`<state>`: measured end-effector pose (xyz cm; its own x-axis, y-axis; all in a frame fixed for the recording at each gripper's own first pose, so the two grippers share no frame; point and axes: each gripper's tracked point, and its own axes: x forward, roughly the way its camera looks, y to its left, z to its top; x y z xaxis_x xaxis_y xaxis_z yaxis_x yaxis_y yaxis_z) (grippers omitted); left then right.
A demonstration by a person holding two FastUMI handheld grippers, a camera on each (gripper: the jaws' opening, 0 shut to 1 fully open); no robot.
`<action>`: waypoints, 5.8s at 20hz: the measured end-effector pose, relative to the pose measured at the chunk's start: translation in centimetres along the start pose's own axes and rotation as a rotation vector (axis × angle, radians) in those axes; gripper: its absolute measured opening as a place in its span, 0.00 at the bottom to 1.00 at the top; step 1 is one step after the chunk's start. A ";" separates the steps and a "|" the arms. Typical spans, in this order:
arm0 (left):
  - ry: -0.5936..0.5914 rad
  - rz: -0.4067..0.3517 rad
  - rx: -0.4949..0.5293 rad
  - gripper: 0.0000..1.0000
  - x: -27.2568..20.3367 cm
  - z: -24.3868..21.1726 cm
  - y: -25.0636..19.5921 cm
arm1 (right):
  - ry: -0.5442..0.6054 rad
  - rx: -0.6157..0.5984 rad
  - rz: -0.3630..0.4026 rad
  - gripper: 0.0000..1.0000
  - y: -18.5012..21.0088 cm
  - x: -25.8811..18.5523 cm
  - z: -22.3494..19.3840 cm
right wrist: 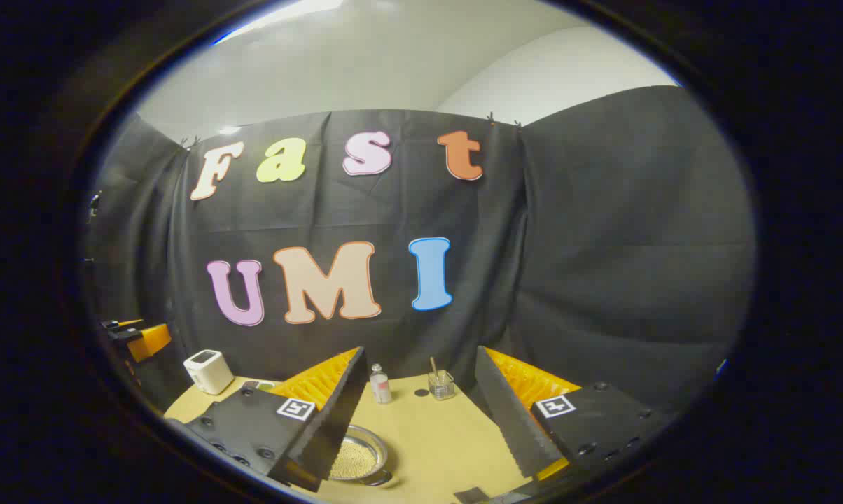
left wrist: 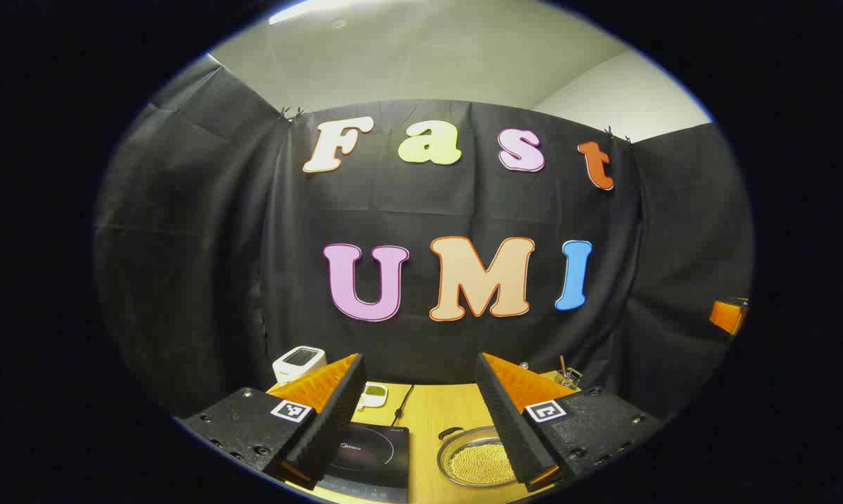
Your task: First push the handle of the pot to place it horizontally, then grasp the pot with both hands and set it on the induction cooktop.
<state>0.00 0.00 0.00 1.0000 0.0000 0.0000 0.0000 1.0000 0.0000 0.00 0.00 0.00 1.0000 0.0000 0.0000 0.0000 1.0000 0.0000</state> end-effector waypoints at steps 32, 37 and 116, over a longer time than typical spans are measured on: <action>0.093 0.020 0.045 0.92 -3.7 -4.1 6.3 | 0.109 -0.023 0.027 0.51 3.8 -3.9 -3.9; 0.103 0.032 0.049 0.92 -4.6 -4.8 8.3 | 0.130 -0.036 0.050 0.02 6.0 -4.9 -4.9; 0.429 0.421 0.057 0.94 4.2 -16.9 3.5 | 1.537 0.351 0.251 0.00 9.5 3.9 -48.6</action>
<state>4.21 3.49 -16.86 0.8247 0.4075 -0.3921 -0.3836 0.9126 0.1416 3.89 9.47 -48.62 0.0241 0.3746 -0.9269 0.0601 0.9249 0.3754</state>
